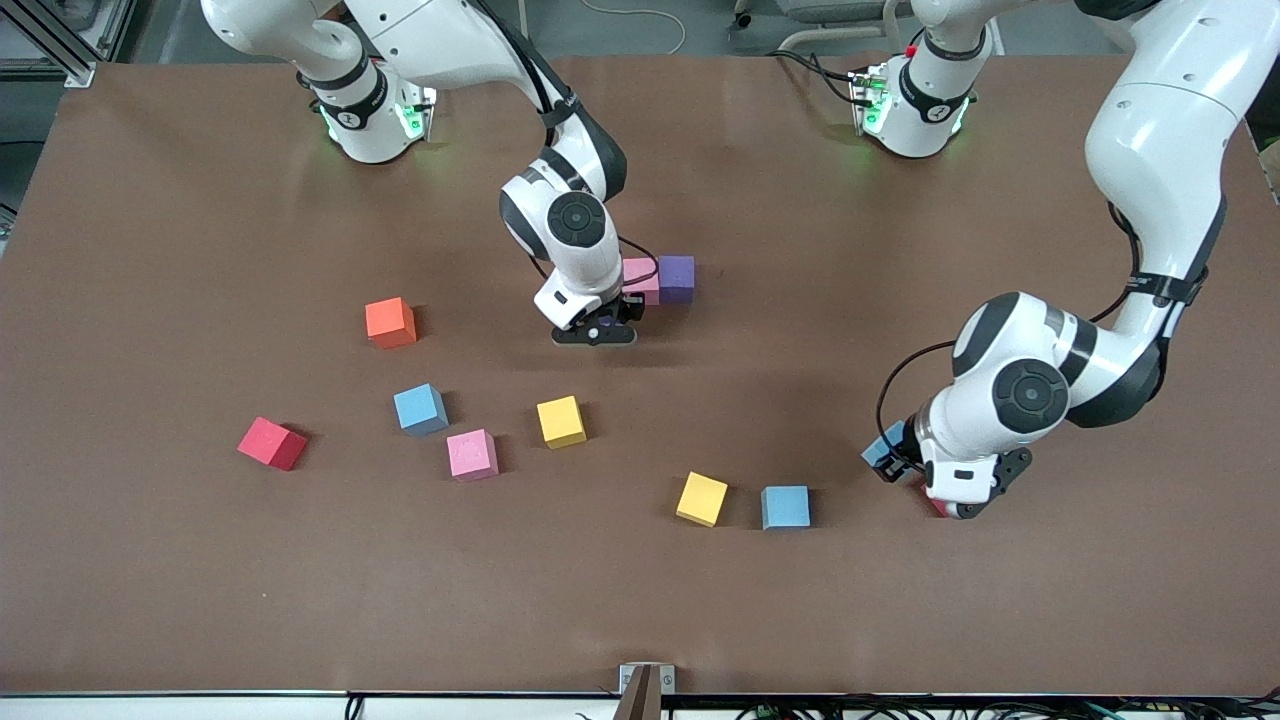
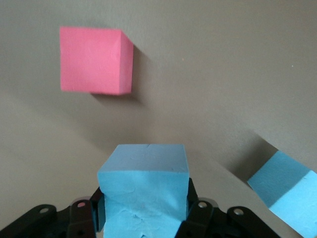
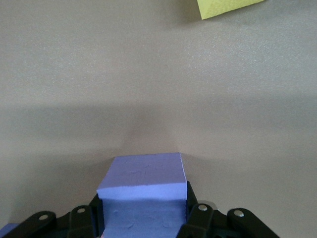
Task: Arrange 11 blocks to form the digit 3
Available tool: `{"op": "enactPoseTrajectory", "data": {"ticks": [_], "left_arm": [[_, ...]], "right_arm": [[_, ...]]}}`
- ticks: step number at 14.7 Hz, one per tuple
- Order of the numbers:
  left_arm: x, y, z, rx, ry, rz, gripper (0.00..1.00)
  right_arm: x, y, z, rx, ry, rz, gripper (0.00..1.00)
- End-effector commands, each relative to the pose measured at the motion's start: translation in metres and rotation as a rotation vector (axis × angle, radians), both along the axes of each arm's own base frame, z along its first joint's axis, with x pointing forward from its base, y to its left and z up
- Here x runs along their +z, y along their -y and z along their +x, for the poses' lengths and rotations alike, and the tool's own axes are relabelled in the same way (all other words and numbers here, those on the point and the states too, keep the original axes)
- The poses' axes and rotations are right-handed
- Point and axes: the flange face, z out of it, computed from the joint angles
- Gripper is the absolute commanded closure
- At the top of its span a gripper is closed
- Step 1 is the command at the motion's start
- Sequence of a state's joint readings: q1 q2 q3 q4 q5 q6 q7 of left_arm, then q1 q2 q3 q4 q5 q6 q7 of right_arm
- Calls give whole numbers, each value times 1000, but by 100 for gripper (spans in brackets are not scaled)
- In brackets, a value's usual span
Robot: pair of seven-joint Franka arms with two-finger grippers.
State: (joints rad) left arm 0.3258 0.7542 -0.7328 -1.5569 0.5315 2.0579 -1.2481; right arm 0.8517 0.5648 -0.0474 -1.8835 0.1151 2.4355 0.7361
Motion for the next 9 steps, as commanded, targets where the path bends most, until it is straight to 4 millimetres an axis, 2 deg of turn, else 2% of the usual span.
{"op": "enactPoseTrajectory", "data": {"ticks": [1,9], "left_arm": [[4,7,-4,59,-16,6,85],[1,38,-13,70,-20,8,85]], "right_arm": [[-3,1,-16,-17,-13,-4,99],[-3,1,-16,-17,-10,-2,96]]}}
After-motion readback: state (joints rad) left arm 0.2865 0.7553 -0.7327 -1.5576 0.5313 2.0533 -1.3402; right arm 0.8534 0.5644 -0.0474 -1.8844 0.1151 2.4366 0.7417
